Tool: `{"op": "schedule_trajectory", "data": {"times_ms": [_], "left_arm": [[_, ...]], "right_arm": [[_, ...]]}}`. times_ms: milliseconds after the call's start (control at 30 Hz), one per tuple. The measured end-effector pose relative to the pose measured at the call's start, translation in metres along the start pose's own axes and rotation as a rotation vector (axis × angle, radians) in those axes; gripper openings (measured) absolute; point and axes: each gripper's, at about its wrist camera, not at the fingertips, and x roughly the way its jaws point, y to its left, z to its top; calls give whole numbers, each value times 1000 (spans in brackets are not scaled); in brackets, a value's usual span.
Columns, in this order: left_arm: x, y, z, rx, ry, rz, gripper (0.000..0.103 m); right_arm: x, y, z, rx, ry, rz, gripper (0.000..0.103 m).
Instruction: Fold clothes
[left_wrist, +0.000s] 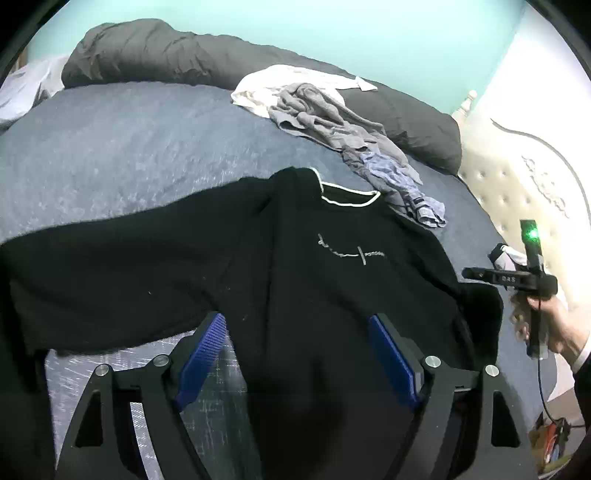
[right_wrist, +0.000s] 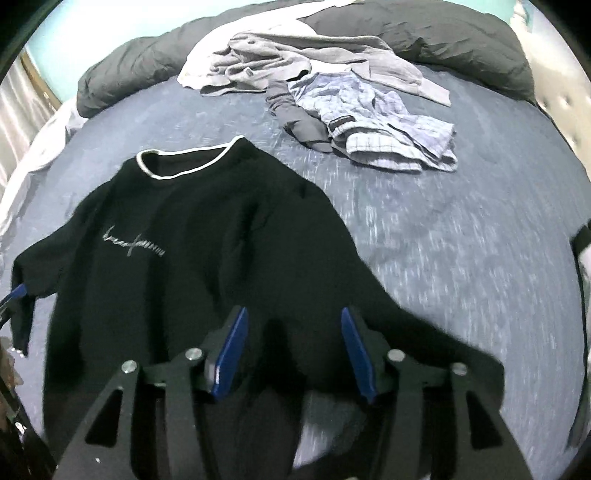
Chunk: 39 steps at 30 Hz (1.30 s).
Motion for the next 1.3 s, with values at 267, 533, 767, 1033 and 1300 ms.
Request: {"op": "schedule_trajectory", "data": {"times_ms": [267,533,767,1033,1300], "left_arm": [[11,4,-16,39,-21,1,83],[16,6,-19,38,-32,-8,83],[18,10,-21,34,-26,-11,83],[20,13,-21,27,-25,-18,83],[24,14,-22,26,-15,-15,83]], "right_arm": [[49,6,17,-67,65,-80,54],[70,0,19,-75,77,-146,32],[51,-11,23,-55,8,-132,4],[24,-50,56,49,-66,-118,2],[52,-84,85,139,-48,-186,2]]}}
